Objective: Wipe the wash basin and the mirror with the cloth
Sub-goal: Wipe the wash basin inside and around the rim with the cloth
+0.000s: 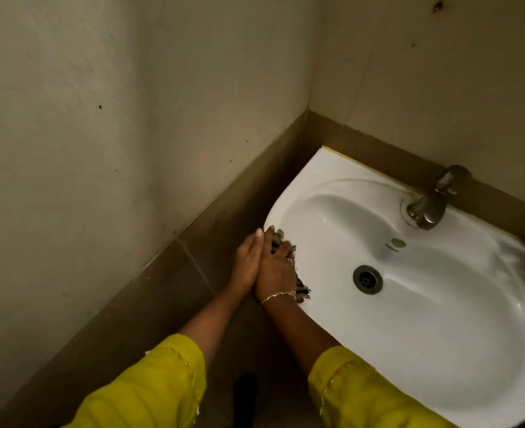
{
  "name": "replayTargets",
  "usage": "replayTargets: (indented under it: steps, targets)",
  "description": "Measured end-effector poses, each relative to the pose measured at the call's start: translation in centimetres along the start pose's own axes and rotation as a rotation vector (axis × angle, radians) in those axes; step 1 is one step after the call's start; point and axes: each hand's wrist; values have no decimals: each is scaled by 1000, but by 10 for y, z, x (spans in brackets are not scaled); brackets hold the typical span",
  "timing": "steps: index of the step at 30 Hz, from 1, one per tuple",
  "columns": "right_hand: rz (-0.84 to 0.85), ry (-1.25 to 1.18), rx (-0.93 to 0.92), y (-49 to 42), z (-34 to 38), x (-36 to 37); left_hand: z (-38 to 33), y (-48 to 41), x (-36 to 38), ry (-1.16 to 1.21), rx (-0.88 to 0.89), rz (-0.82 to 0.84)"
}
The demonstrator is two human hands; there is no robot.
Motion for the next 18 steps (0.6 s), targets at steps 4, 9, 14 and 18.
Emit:
replayTargets:
  steps: [4,9,14,18]
  targets:
    - [74,-12,-40,32,-25,2,10,22,12,-238,55,-13]
    - [144,-104,-132,70,-60,-11,9,56,32,-649,160,-93]
    - [181,-7,-247,108,-86,-43,9,89,53,-845,383,1]
    - [226,113,-314,134,-105,-69,8,113,73,-880,467,100]
Point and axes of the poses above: each hand's wrist, its own y-axis away from the middle knuckle, its own x-axis out of the palm, z = x × y, and after that the axes turned 14 degrees about -y, right-handed
